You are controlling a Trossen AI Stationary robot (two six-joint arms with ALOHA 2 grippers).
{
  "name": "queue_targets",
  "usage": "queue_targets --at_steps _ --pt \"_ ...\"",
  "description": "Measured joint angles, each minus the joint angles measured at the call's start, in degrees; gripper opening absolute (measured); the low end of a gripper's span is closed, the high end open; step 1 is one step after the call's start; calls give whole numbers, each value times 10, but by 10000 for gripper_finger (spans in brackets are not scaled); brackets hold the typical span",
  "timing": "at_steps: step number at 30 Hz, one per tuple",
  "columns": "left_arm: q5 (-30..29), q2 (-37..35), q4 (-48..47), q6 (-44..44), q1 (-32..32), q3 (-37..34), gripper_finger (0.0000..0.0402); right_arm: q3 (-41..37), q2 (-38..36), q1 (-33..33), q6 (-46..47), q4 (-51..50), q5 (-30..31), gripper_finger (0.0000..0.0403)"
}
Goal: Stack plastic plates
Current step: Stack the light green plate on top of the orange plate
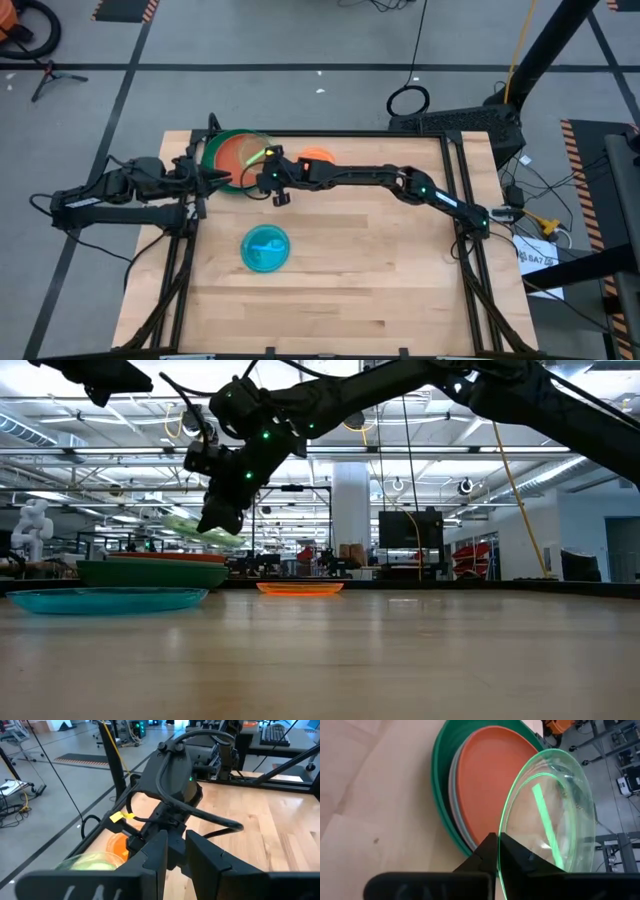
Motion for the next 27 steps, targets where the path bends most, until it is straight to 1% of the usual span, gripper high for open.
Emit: queue_targets --at_steps 4,17,27 --pt "0 0 -2 0 0 0 77 0 0 0 -1 2 -14 19" --pt "0 0 -6 -6 0 0 77 0 0 0 32 2 -13 59" --pt "0 0 -6 -6 0 -1 77 0 0 -1 57 2 -13 64"
